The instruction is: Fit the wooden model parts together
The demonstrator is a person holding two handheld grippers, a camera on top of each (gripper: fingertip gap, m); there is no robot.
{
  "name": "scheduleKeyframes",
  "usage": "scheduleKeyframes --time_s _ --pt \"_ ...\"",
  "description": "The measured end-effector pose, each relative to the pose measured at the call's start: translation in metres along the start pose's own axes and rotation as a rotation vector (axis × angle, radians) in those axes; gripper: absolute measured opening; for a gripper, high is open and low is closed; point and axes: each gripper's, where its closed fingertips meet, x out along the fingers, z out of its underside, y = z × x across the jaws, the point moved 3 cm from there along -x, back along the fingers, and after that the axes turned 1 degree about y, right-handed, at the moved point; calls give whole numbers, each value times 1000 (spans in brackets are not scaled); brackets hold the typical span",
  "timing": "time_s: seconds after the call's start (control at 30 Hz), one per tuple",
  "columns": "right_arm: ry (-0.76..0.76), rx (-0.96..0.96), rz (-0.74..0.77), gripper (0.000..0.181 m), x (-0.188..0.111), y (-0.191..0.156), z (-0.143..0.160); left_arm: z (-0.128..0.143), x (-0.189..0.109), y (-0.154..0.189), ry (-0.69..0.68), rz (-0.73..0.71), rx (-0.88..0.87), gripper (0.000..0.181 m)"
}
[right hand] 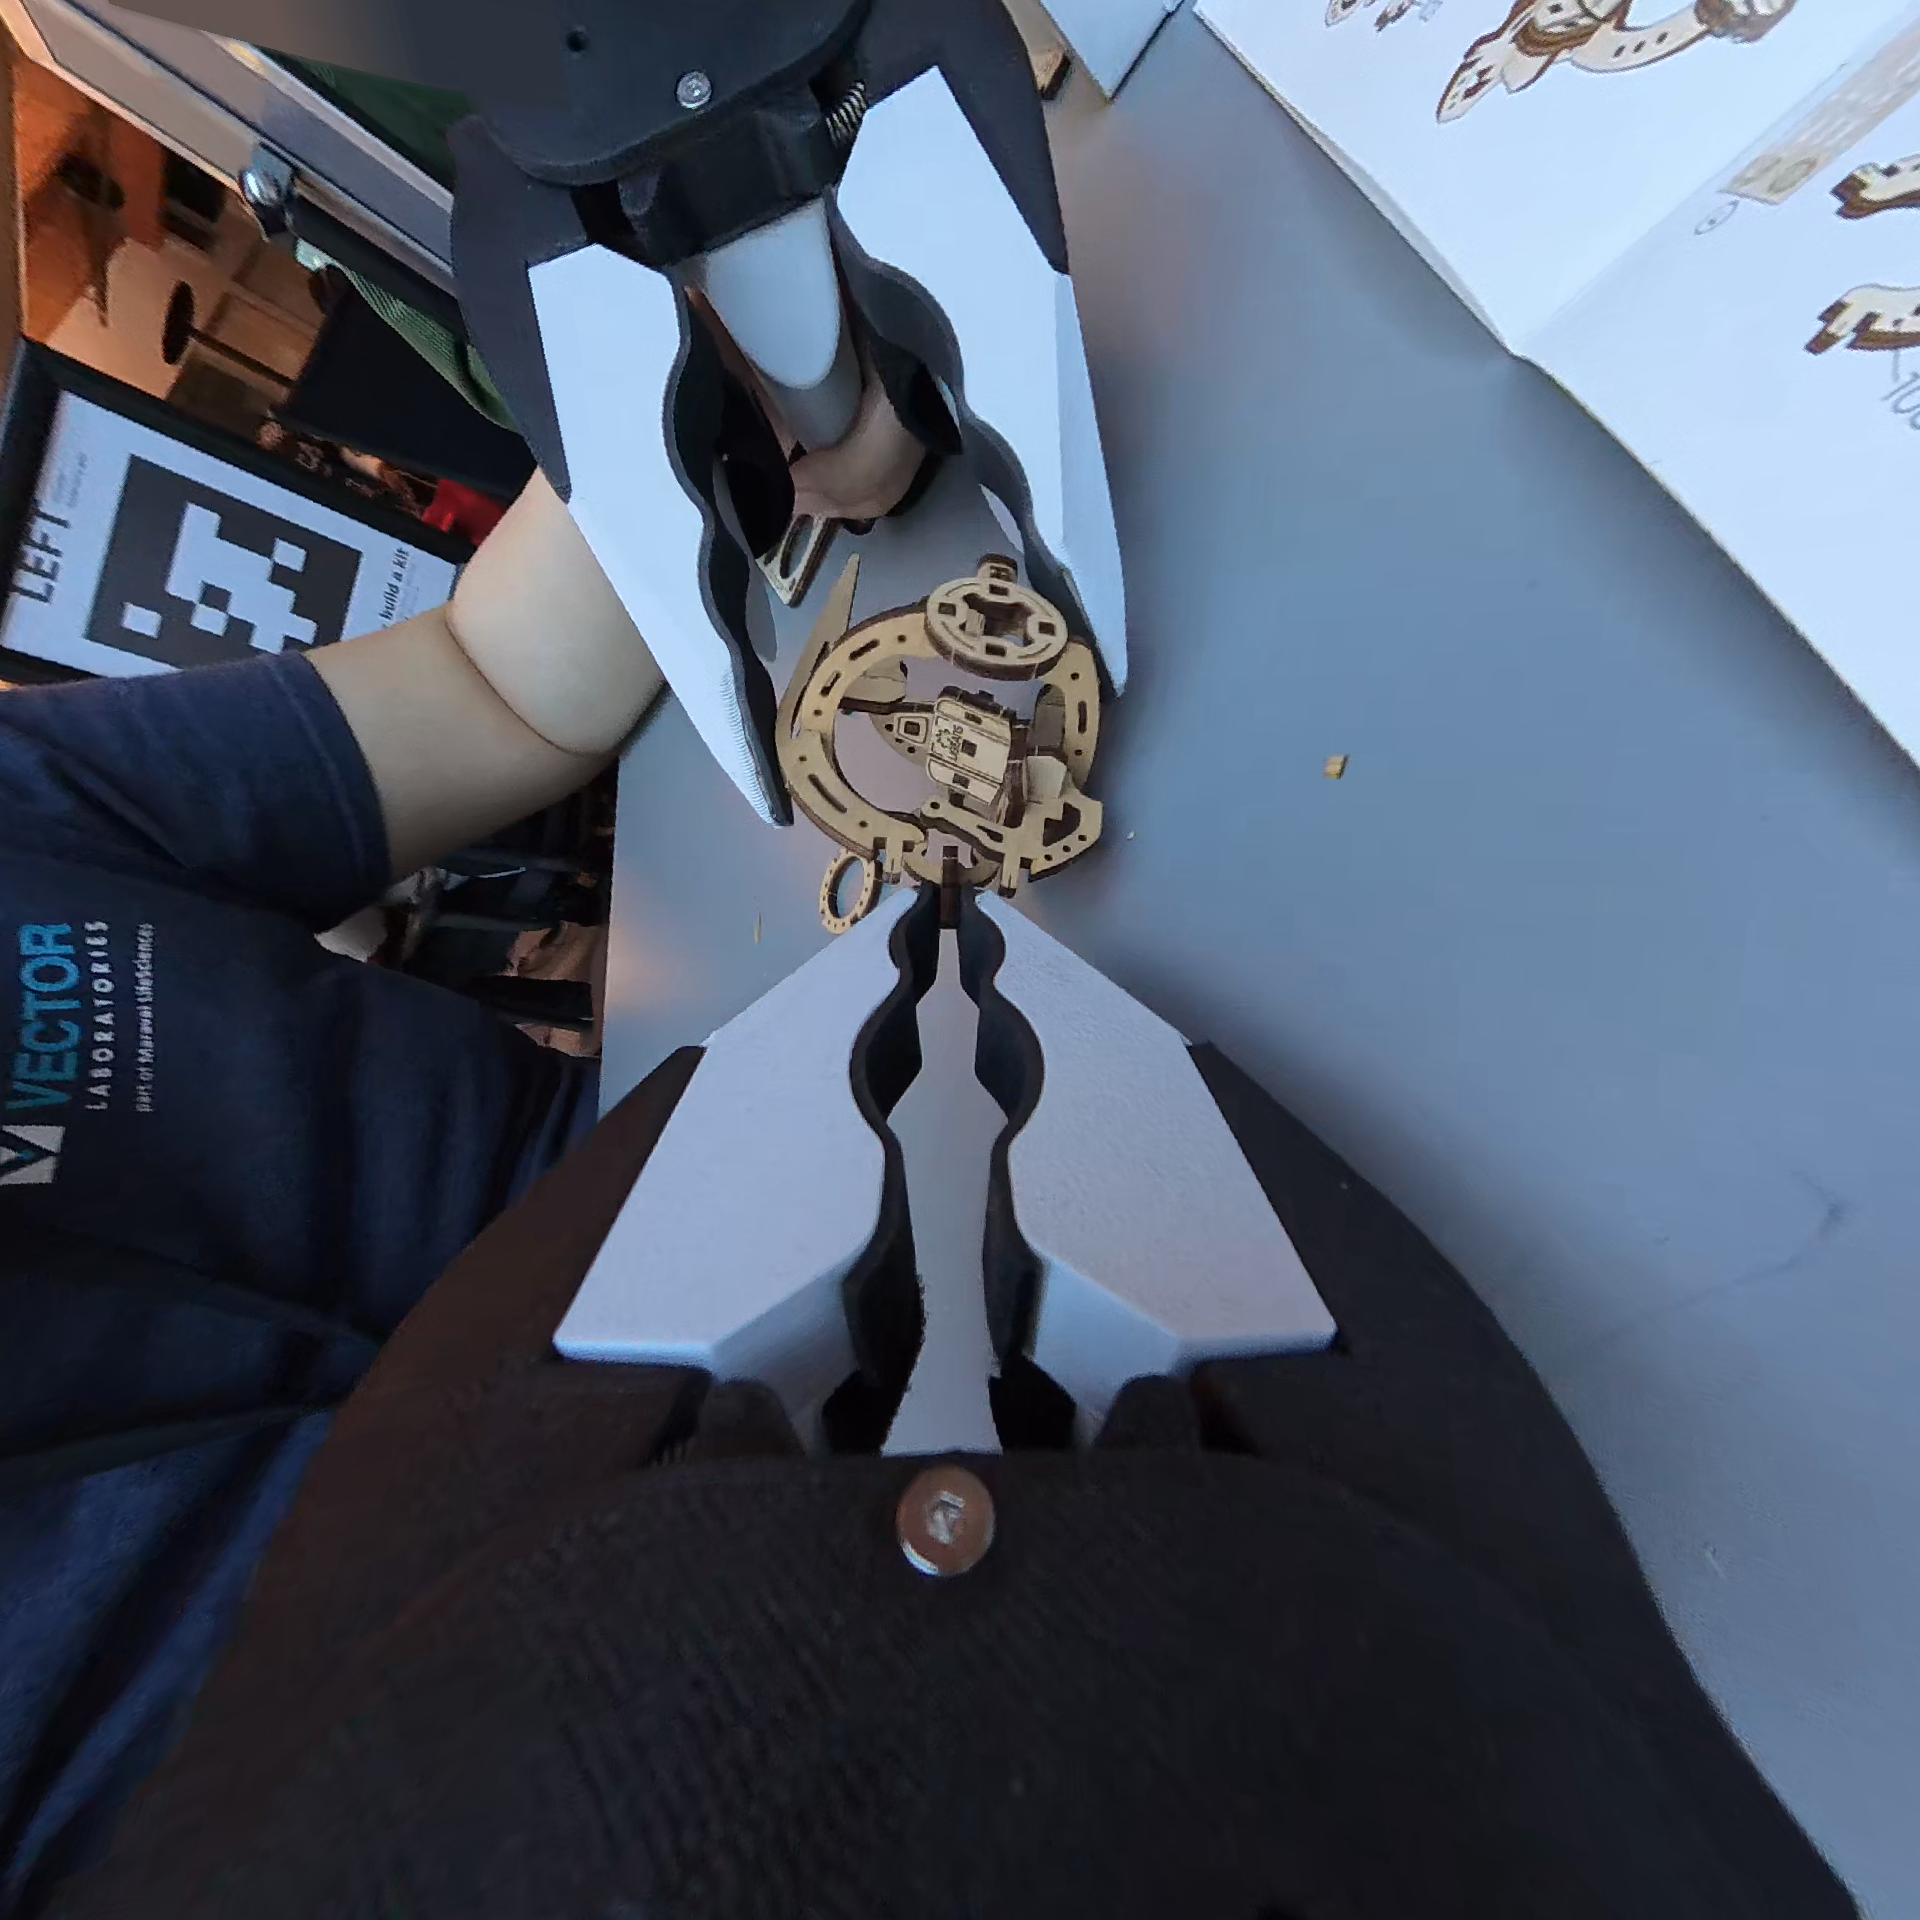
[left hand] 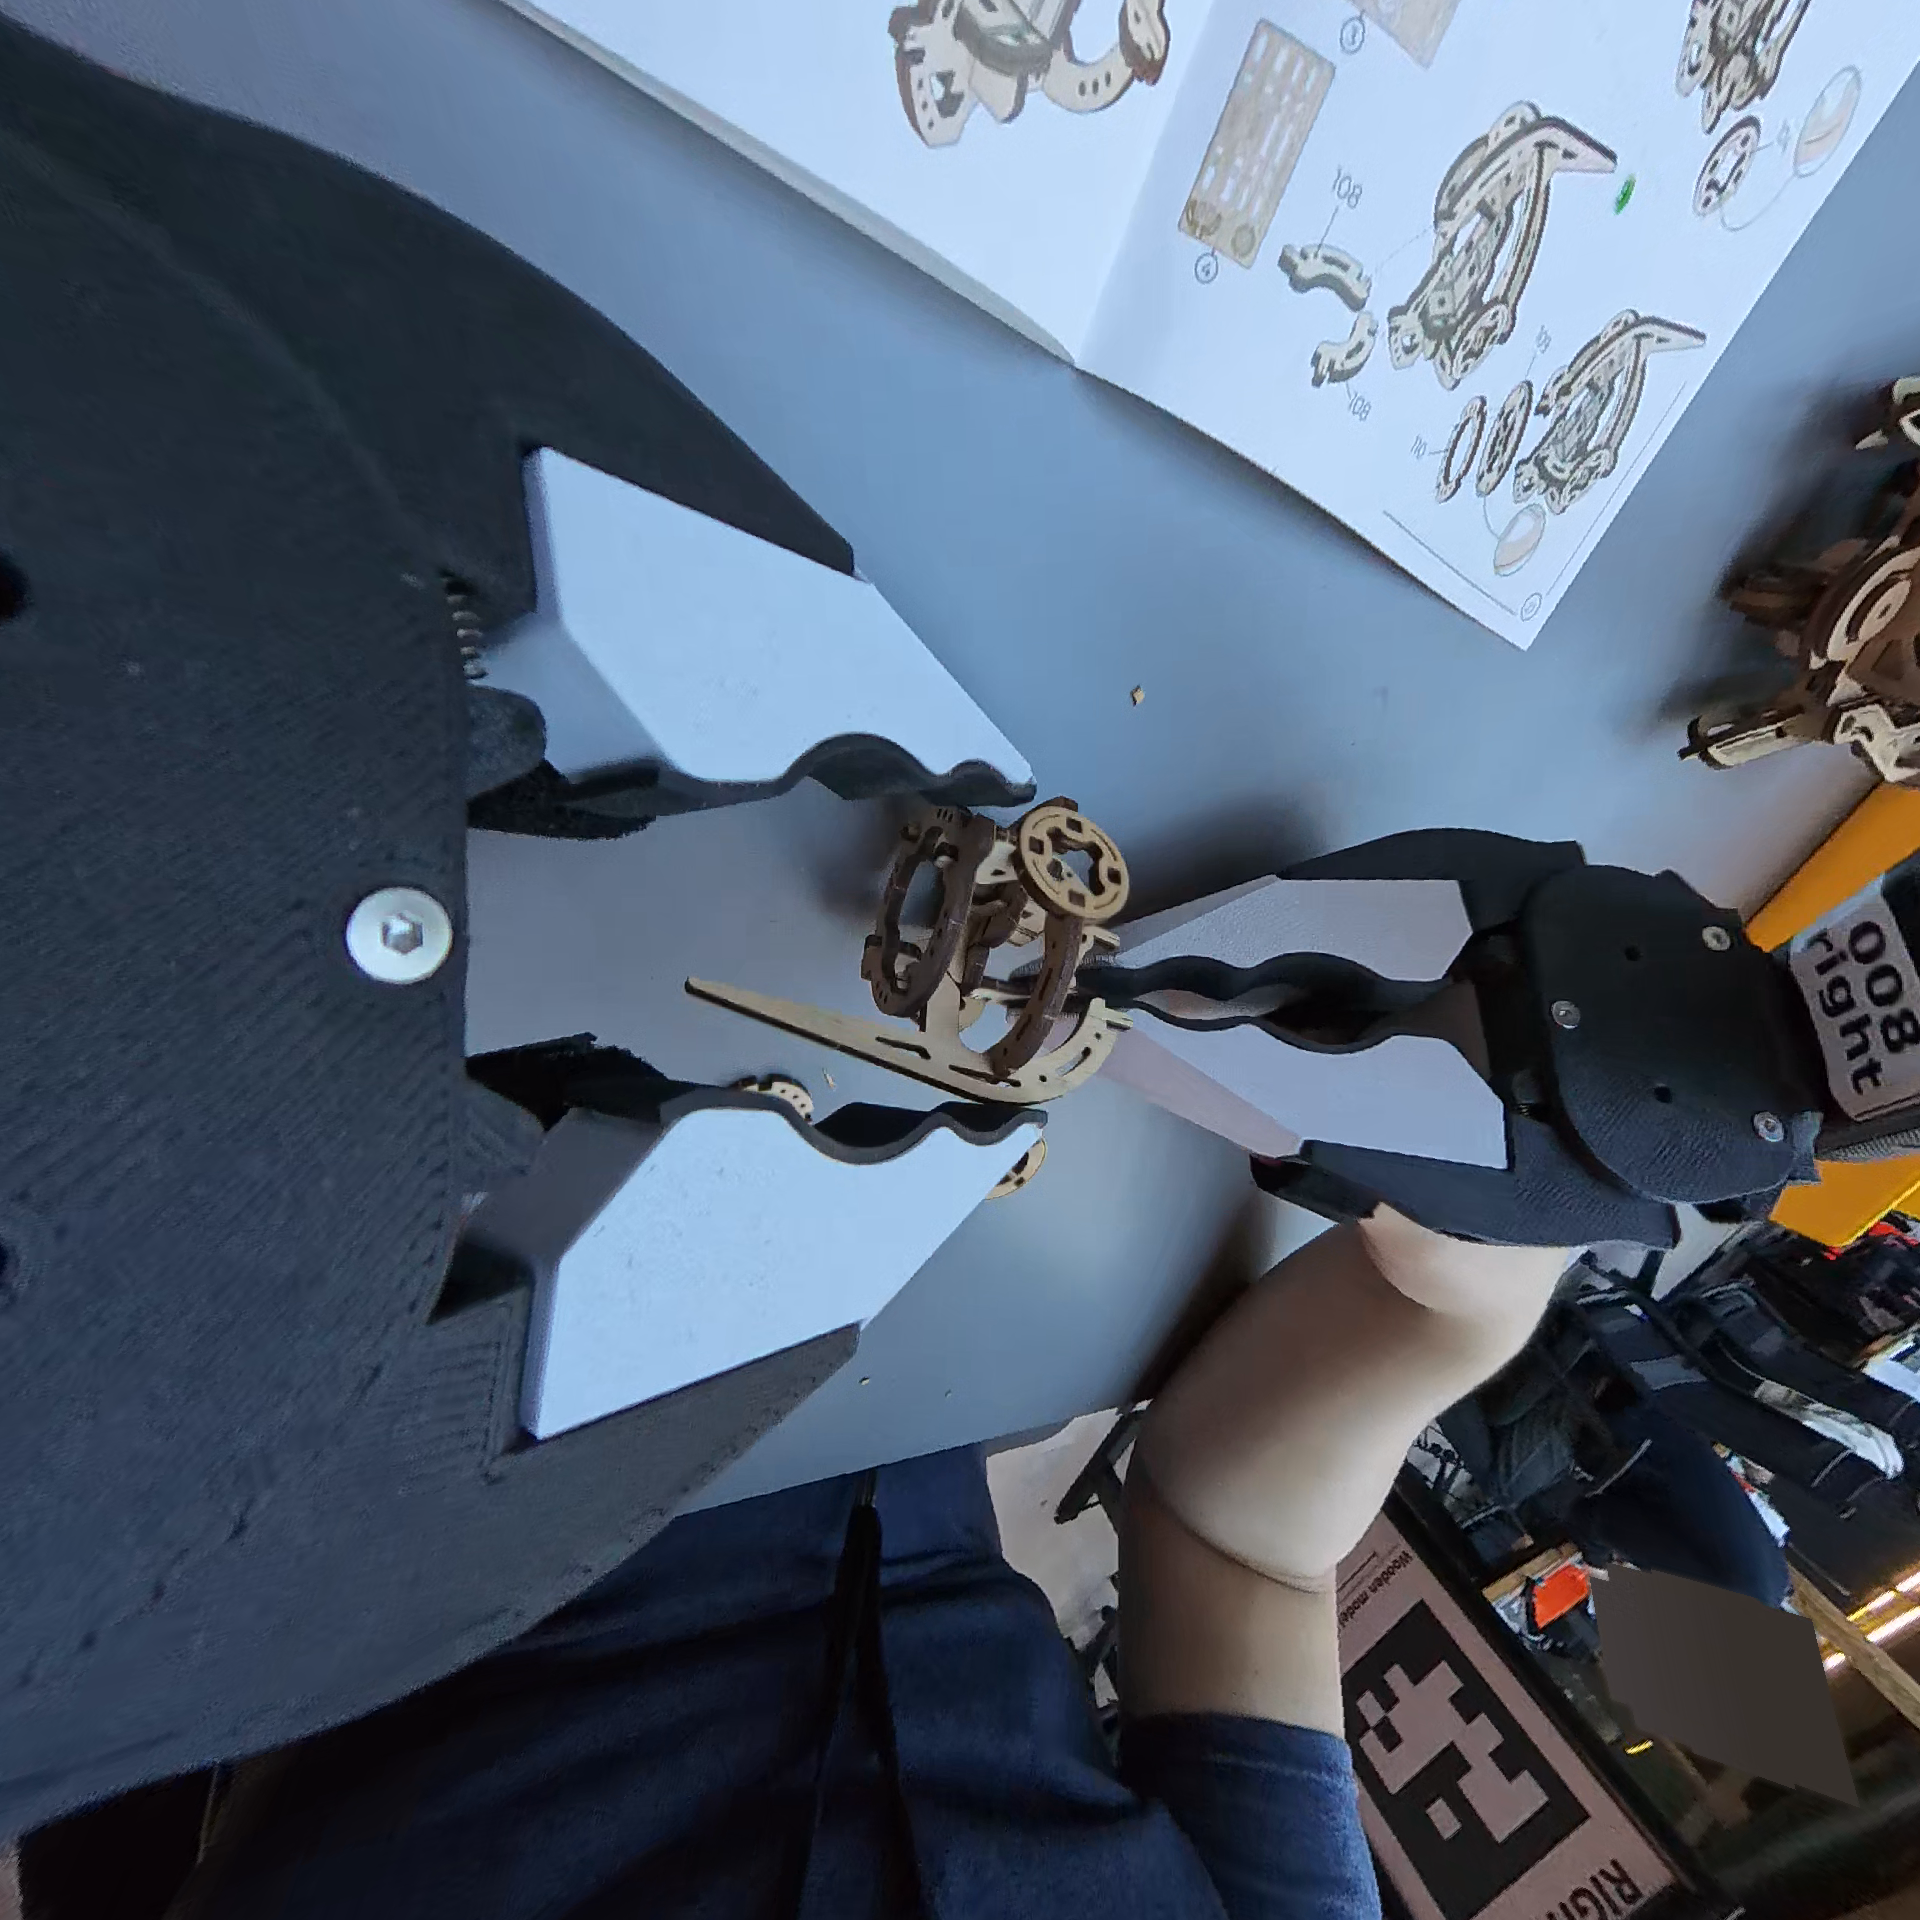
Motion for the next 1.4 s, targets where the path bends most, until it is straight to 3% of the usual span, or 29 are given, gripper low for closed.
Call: scheduleKeyframes --time_s 0.13,0.37,0.43,0.53,0.63,0.67,0.73,0.83,0.97,1.2,1.4 --pt "11 68 -23 1 2 1 -1 -1 -2 -4 20 -18 -26 58" --pt "13 120 -41 1 3 1 -2 -11 -20 -3 62 -117 60 76" --pt "13 125 -42 1 4 1 -2 -16 -35 6 62 -209 185 76" --pt "19 133 -46 1 4 1 -3 -16 -48 39 -2 -407 541 63" --pt "13 130 -47 1 5 0 -2 -10 -33 74 -98 -550 829 33" --pt "13 130 -48 1 5 0 -2 -4 -22 81 -150 -555 860 34" --pt "15 131 -47 1 5 0 -2 11 -1 81 -252 -580 882 41" --pt "12 134 -51 1 6 0 -2 26 12 54 -396 -728 991 34" --pt "2 126 -49 1 8 -1 -2 34 23 34 -446 -794 1009 29" --pt "-3 138 -50 1 9 0 -5 24 18 27 -428 -848 1051 8" --pt "-11 141 -24 1 9 1 -7 23 19 23 -517 -852 1041 9"
